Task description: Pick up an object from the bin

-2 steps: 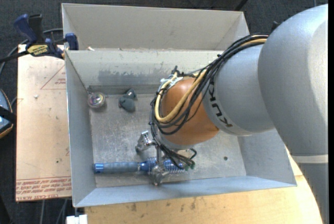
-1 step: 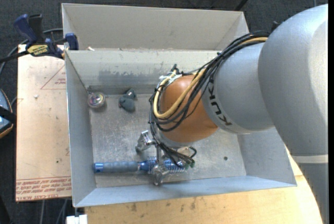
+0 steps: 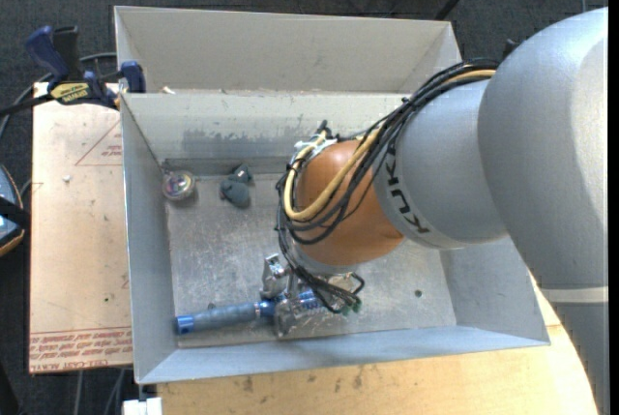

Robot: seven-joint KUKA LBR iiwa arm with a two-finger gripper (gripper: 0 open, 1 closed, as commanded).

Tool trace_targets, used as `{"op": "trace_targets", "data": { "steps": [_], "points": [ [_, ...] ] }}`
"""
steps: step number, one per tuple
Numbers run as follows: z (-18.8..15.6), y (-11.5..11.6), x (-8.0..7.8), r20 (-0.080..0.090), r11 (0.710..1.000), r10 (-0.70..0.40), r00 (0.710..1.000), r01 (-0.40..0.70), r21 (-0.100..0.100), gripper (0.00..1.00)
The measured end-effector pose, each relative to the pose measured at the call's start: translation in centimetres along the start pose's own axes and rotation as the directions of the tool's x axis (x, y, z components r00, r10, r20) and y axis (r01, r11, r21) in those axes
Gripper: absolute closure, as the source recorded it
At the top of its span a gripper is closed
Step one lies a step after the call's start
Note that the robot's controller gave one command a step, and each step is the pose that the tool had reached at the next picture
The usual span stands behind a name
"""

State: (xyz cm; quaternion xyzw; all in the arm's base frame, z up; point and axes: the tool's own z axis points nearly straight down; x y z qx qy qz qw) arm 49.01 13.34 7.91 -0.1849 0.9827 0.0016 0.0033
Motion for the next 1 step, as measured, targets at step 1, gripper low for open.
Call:
{"op": "trace_targets", "data": {
  "steps": [1],
  "points": [
    [-9.41,0.07,-0.28,0.002,1.0,0.001,1.0,-0.001,0.002,1.0]
  ]
}}
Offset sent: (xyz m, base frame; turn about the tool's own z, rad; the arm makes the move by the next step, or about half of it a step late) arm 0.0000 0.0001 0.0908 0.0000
